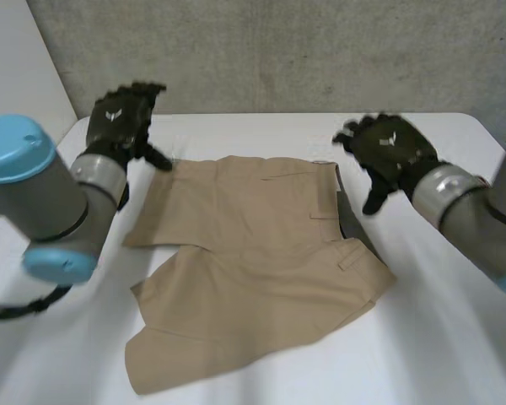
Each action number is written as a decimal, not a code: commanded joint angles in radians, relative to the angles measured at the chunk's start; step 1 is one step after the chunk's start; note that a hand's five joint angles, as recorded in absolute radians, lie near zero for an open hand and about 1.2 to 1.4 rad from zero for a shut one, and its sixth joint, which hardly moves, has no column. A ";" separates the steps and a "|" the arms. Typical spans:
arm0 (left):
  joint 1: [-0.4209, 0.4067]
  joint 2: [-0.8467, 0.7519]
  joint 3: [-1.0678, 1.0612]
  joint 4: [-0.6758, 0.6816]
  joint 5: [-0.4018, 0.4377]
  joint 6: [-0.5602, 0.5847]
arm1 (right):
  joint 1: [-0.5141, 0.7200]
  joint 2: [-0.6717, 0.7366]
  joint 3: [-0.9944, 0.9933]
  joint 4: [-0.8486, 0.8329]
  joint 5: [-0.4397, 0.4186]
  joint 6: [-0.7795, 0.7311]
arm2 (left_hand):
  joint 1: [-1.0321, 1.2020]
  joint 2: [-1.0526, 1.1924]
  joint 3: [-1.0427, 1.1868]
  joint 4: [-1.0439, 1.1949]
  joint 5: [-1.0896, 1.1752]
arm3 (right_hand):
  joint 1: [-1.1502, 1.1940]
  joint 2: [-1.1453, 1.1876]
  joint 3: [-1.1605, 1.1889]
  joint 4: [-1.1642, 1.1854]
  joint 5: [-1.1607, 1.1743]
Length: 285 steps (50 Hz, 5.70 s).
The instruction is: Fold the shorts.
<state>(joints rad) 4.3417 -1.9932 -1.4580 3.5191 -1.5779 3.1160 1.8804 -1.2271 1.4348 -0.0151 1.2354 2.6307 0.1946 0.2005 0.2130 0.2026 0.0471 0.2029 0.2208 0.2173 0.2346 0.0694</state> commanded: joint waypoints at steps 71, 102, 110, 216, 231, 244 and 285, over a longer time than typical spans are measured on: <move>-0.192 0.223 -0.604 -0.220 -0.116 0.032 | -0.124 0.116 0.217 0.014 -0.116 -0.133 | 0.838 0.832 0.819 0.830 0.810 | 1.193 1.176 1.179 1.162 1.152; -0.214 0.393 -0.746 -0.293 -0.056 0.075 | -0.099 0.098 0.236 -0.011 -0.062 -0.098 | 0.530 0.524 0.511 0.522 0.503 | 1.193 1.176 1.179 1.162 1.152; -0.175 0.341 -0.740 -0.224 -0.057 0.076 | -0.098 0.097 0.240 -0.012 -0.062 -0.098 | 0.550 0.544 0.532 0.542 0.523 | 1.193 1.176 1.179 1.162 1.152; -0.066 -0.696 0.785 -0.197 0.125 0.246 | 0.002 0.407 -0.313 -0.172 0.450 -0.077 | -0.020 -0.026 -0.038 -0.028 -0.047 | -0.028 -0.046 -0.043 -0.060 -0.069; -0.076 -0.342 0.421 -0.134 0.065 0.234 | -0.023 0.035 -0.022 -0.103 0.276 0.043 | -0.020 -0.026 -0.038 -0.028 -0.047 | 0.019 0.001 0.005 -0.012 -0.022; -0.094 -0.072 -0.008 -0.141 0.061 0.199 | -0.135 -0.046 0.334 -0.080 0.128 0.130 | -0.020 -0.026 -0.038 -0.028 -0.047 | 0.302 0.284 0.287 0.270 0.261; -0.100 0.143 -0.214 -0.147 0.058 0.122 | -0.213 -0.049 0.096 0.026 0.124 -0.213 | -0.020 -0.026 -0.038 -0.028 -0.047 | 1.193 1.176 1.179 1.162 1.152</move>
<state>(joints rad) 4.2374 -1.8878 -1.6388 3.3725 -1.5187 3.2386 1.4712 -1.2529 1.6807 -0.0718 1.3467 2.5522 0.1900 0.2004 0.2137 0.2033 0.0479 0.9260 1.1776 1.1738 1.1906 0.9602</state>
